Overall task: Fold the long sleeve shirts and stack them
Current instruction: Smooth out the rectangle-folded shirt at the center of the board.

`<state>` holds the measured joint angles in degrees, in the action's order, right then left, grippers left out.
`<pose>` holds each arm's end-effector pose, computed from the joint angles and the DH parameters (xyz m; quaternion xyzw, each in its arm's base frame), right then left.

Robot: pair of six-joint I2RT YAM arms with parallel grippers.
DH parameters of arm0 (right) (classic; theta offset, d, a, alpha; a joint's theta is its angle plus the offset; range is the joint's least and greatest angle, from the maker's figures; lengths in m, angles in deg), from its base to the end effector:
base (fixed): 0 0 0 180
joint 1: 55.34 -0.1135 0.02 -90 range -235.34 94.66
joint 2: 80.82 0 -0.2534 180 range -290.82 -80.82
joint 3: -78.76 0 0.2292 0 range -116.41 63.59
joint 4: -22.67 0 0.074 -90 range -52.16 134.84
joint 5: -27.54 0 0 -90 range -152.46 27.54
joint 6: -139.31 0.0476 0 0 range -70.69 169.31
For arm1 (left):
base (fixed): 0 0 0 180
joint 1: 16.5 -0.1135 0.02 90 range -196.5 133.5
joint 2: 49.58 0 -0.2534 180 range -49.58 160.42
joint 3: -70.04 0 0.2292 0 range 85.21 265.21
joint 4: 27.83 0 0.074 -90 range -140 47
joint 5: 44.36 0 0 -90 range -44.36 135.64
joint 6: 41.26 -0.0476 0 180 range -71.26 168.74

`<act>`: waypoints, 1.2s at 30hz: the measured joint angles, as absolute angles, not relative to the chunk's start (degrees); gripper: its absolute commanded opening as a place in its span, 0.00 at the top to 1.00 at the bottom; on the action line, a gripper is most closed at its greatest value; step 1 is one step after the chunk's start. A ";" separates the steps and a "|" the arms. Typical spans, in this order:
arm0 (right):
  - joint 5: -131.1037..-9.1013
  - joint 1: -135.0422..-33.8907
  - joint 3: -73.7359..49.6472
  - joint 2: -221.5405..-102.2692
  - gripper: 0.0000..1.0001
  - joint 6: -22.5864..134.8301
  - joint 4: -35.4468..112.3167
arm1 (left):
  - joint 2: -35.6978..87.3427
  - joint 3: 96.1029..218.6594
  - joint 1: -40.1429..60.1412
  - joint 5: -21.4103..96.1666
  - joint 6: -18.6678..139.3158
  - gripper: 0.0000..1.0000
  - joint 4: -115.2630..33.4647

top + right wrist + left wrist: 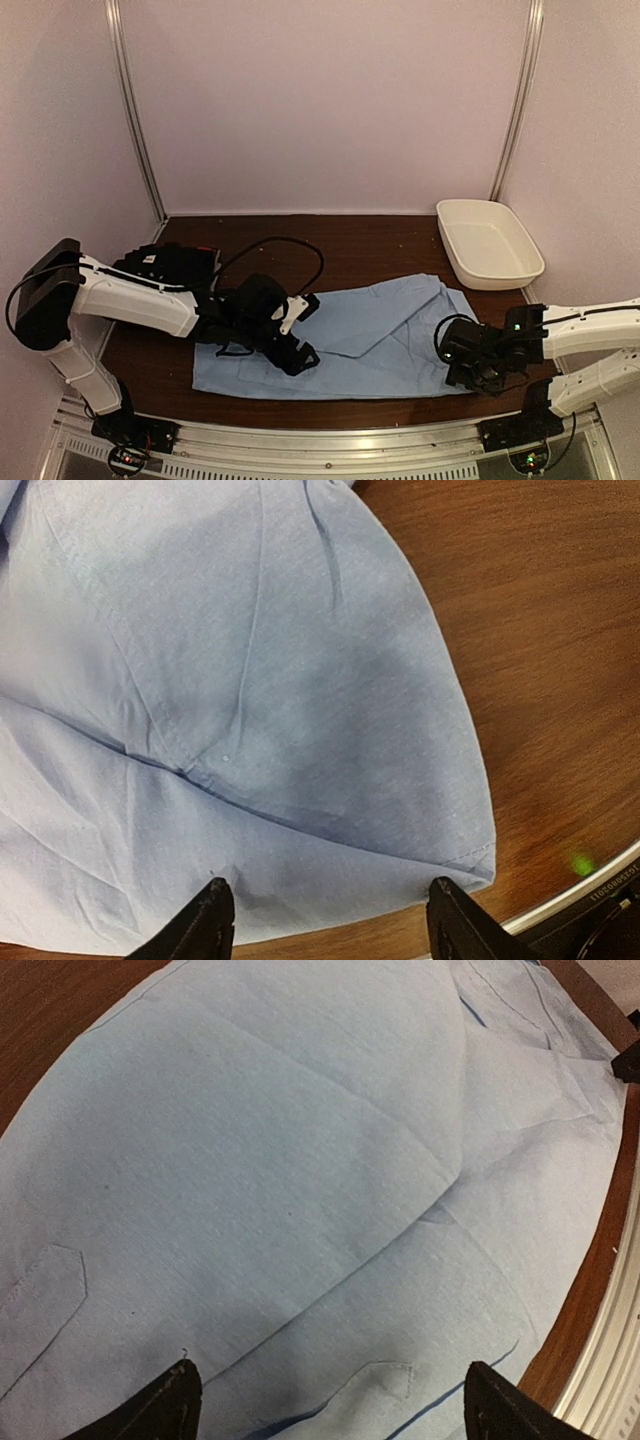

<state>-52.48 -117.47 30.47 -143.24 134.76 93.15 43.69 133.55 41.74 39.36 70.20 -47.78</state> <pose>0.0710 0.1166 0.1618 0.2051 0.9737 0.0207 0.0965 0.1597 -0.2679 0.1602 0.3136 0.8836 -0.2598 0.2311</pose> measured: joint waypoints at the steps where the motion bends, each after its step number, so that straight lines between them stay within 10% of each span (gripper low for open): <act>1: -52.20 -117.49 30.60 -143.17 0.34 134.91 92.65 | 43.71 133.55 41.74 39.36 70.20 0.07 -47.78; 11: -50.69 -117.69 33.13 -142.93 0.42 135.61 87.09 | 43.76 133.55 41.74 39.36 70.15 0.07 -47.78; 36: -49.75 -117.69 31.06 -152.18 1.00 129.51 80.14 | 43.76 133.55 41.74 39.55 70.18 0.07 -47.78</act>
<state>-49.75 -117.69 31.06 -152.18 129.51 80.14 43.76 133.55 41.74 39.55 70.18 -47.78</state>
